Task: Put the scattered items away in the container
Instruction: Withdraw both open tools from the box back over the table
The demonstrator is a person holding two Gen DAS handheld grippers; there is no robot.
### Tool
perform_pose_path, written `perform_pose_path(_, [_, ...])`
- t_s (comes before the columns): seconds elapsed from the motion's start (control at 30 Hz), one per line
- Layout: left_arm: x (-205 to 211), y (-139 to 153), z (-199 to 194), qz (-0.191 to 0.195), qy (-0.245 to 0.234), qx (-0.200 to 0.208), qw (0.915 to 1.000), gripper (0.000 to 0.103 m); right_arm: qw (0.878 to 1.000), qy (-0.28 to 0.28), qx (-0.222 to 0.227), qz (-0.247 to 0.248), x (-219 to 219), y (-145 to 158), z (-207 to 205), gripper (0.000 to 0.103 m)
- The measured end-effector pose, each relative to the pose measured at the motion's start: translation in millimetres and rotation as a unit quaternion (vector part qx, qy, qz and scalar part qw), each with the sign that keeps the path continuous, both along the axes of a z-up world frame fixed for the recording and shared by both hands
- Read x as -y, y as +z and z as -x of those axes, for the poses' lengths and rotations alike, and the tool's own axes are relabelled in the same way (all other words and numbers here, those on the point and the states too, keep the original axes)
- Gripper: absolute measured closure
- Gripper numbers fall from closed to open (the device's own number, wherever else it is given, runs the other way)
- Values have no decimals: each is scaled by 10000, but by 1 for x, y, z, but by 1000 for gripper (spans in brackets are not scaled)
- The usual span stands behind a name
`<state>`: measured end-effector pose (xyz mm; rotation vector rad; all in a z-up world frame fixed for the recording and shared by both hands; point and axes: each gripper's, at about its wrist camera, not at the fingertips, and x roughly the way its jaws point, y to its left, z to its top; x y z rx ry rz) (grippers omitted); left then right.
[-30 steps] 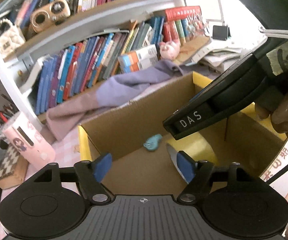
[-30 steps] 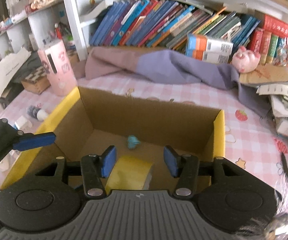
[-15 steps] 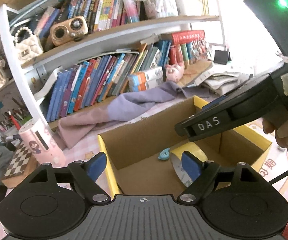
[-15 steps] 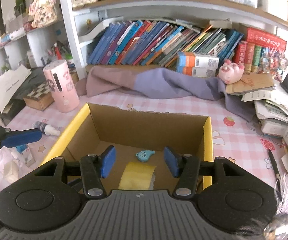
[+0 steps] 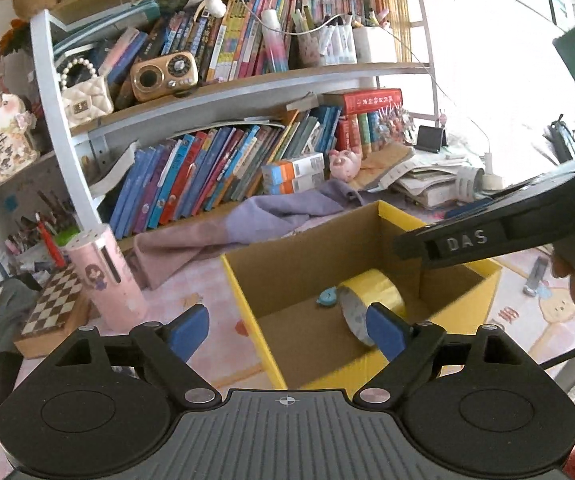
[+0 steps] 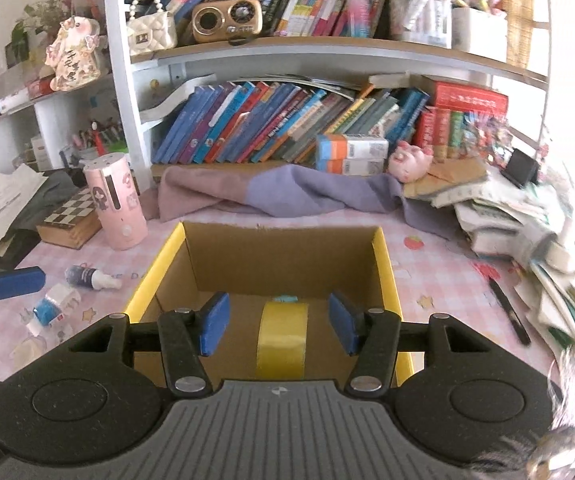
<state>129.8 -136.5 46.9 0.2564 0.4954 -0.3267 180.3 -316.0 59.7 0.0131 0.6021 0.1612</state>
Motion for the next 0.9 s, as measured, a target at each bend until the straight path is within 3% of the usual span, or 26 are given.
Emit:
perform_pose_path(0.4, [-50,-13,49,237,106,-307,9992,15,9988,-491,-82,5,-32,-17,73,50])
perform_pose_path(0.9, [-103,-39,88,84,385,-619,9973,15,9978,-601,-250,94,-83,-42,128,45])
